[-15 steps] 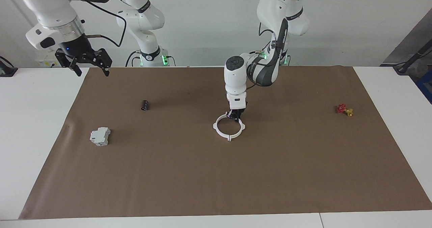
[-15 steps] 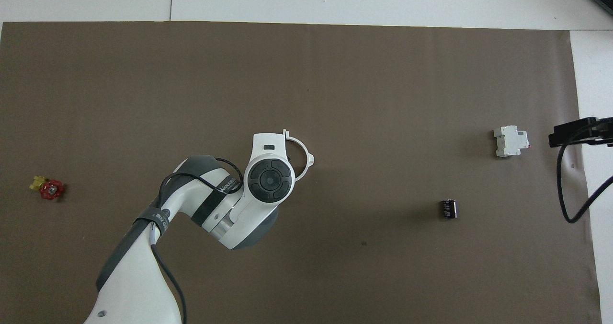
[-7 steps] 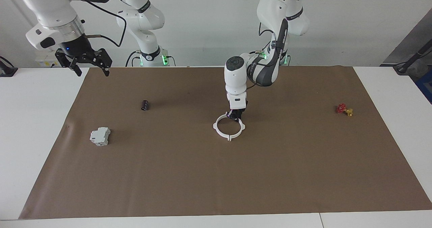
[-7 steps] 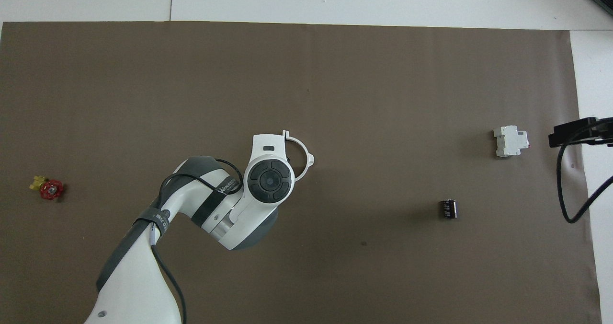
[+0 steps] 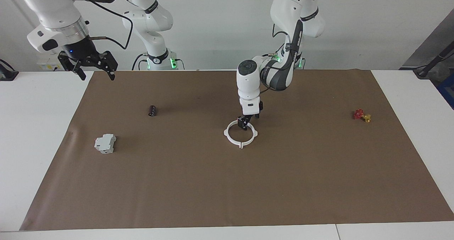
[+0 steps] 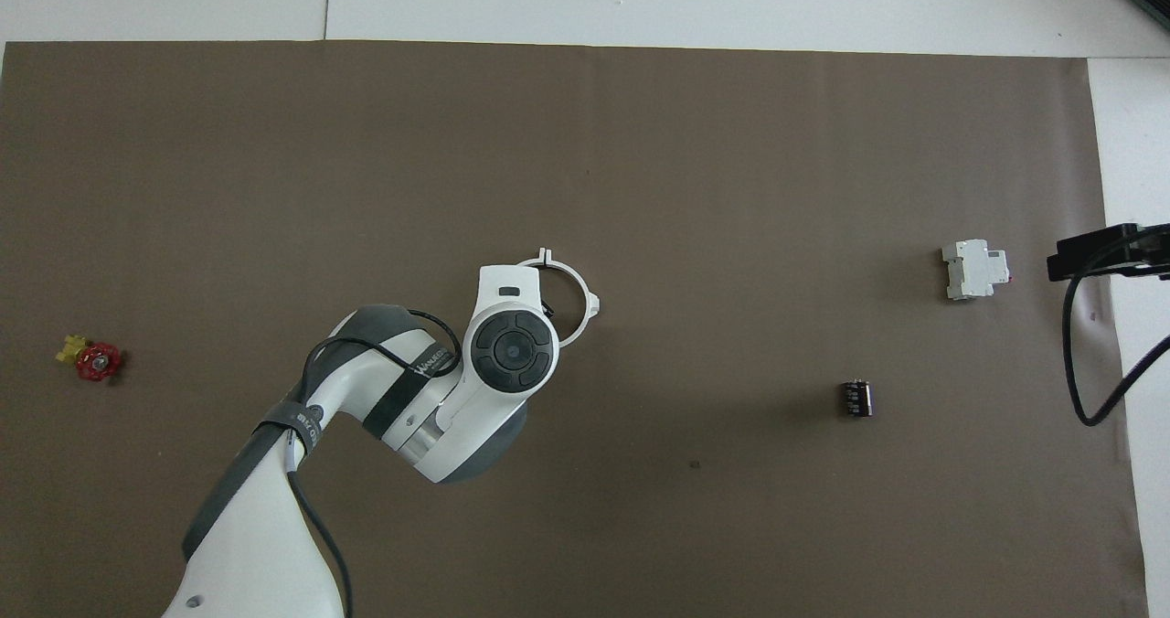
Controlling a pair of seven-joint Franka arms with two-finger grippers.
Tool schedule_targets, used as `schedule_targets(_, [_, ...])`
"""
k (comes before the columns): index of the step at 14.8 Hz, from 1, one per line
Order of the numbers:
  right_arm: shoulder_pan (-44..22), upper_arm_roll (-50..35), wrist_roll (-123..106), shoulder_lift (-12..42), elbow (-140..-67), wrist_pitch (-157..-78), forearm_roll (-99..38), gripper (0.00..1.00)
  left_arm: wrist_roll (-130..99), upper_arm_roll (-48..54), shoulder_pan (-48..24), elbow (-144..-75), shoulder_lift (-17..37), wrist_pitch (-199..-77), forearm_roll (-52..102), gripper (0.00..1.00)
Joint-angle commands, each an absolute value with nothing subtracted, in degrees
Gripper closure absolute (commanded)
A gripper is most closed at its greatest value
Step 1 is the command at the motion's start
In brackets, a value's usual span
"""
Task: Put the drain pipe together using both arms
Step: 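Press the held clamp half against the placed half to close the ring, then open the left gripper and withdraw it from the joined ring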
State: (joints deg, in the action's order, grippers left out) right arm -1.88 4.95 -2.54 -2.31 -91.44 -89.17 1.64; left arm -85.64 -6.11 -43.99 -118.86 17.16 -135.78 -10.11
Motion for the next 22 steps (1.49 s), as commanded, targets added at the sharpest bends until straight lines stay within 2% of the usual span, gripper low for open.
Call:
schedule_targets(1, [-1.49, 4.66, -3.43, -2.90, -92.20, -89.65, 1.76, 0.00, -85.87, -6.86, -45.00, -119.71, 16.61, -135.97, -11.16, 0.00])
schedule_targets(4, [-1.49, 4.66, -3.43, -2.90, -92.20, -89.65, 1.76, 0.00, -85.61, -6.94, -44.74, -118.57, 16.00, -135.09, -11.08, 0.00])
schedule_targets(11, [-1.49, 4.66, -3.43, -2.90, -92.20, -89.65, 1.76, 0.00, -76.77, -7.38, -39.65, -114.88, 4.24, -118.60, -10.55, 0.00])
schedule_targets(13, [-1.49, 4.66, -3.43, -2.90, -92.20, -89.65, 1.76, 0.00, -66.59, -6.77, -36.14, -111.91, 2.03, -110.35, -9.94, 0.00])
schedule_targets(16, [-1.49, 4.66, -3.43, -2.90, -92.20, -89.65, 1.76, 0.00, -52.96, -7.65, -30.44, -102.77, 1.23, -98.56, -3.53, 0.00])
schedule_targets(20, [-1.49, 4.66, -3.43, -2.90, -92.20, -89.65, 1.76, 0.00, -31.51, -8.08, -21.90, -101.60, -3.68, -93.35, -2.64, 0.00])
schedule_targets(22, [-1.49, 4.66, -3.43, -2.90, -92.20, -89.65, 1.76, 0.00, -23.16, -8.70, -17.77, -101.60, -4.13, -92.20, -2.64, 0.00])
